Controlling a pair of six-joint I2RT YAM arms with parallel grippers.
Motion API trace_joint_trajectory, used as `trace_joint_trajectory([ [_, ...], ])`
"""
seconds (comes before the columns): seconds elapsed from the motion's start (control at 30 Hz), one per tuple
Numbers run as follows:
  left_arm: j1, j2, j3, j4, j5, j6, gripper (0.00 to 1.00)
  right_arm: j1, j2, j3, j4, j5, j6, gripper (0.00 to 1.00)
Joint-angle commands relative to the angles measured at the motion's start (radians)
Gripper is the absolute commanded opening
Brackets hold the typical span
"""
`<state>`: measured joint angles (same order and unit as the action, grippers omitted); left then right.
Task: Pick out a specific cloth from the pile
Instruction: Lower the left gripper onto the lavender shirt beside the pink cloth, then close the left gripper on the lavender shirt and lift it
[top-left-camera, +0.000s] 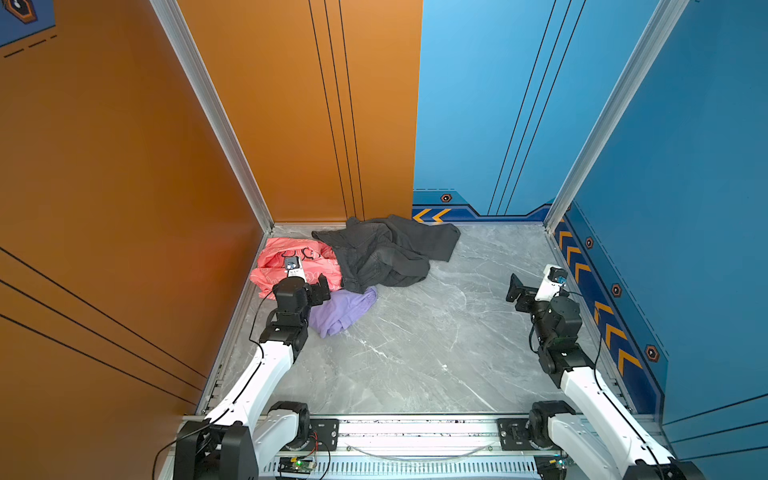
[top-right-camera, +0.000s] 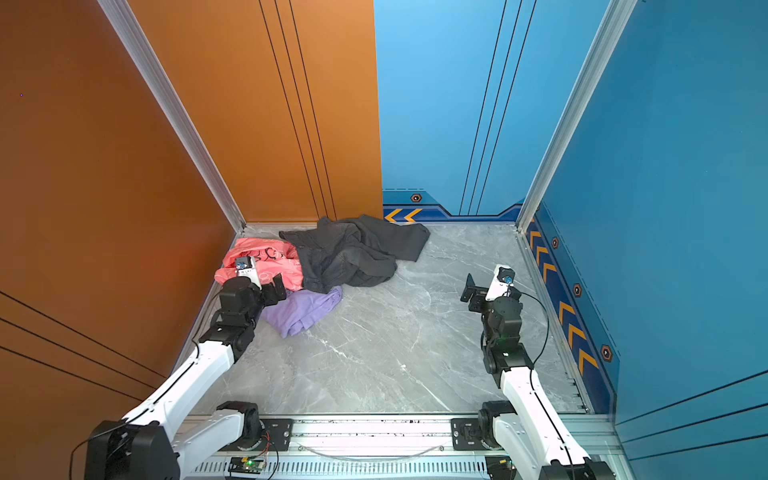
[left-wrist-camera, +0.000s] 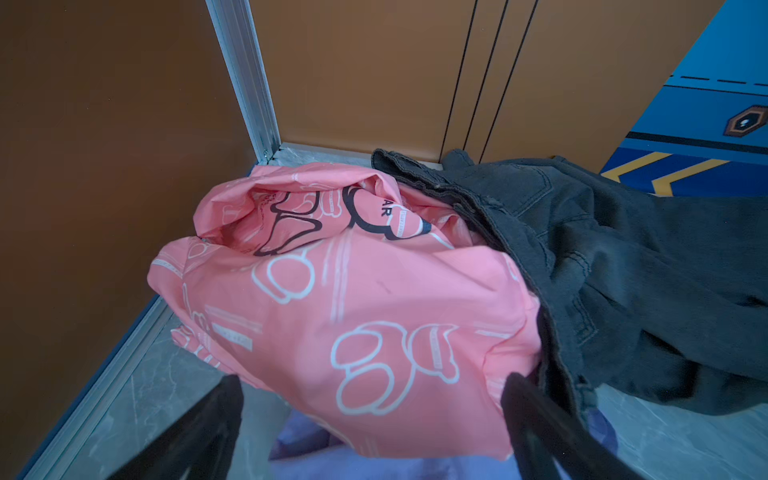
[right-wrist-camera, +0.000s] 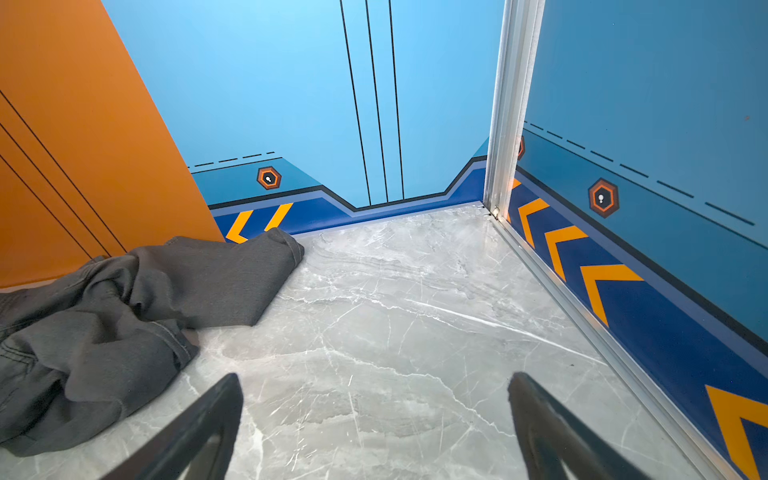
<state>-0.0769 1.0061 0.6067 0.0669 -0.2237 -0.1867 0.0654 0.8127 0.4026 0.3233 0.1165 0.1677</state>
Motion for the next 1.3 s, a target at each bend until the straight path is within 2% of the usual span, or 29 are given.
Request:
trace_joint_trajectory([
  [0.0, -0.008, -0.05, 0.061, -0.339, 0.072, -0.124, 0.98, 0.021, -0.031, 0.055, -0.141, -0.01, 0.053, 1.0],
  [0.17, -0.027, -0.083, 0.088, -0.451, 0.122, -0.232, 0.99, 0.069, -0.008, 0.116, -0.199, -0.028, 0.055, 1.0],
  [0.3, -0.058, -0.051, 0.085, -0.483, 0.137, -0.29, 0.91, 0.126, 0.031, 0.156, -0.222, -0.025, 0.054, 1.0],
  [0.67, -0.107, 0.142, 0.096, -0.487, 0.118, -0.313, 0.87, 0.261, 0.129, 0.239, -0.266, 0.004, 0.036, 1.0],
  [0.7, -0.111, 0.155, 0.099, -0.485, 0.118, -0.315, 0.83, 0.269, 0.134, 0.244, -0.27, 0.004, 0.035, 1.0],
  [0.8, -0.123, 0.205, 0.106, -0.486, 0.116, -0.326, 0.79, 0.289, 0.141, 0.254, -0.28, 0.007, 0.034, 1.0],
  [1.03, -0.143, 0.313, 0.136, -0.484, 0.119, -0.349, 0.64, 0.316, 0.153, 0.269, -0.286, 0.017, 0.035, 1.0],
  [1.17, -0.146, 0.347, 0.144, -0.472, 0.112, -0.353, 0.48, 0.326, 0.149, 0.277, -0.295, 0.023, 0.035, 1.0],
  [1.27, -0.149, 0.357, 0.145, -0.462, 0.112, -0.351, 0.32, 0.33, 0.138, 0.28, -0.303, 0.025, 0.035, 1.0],
])
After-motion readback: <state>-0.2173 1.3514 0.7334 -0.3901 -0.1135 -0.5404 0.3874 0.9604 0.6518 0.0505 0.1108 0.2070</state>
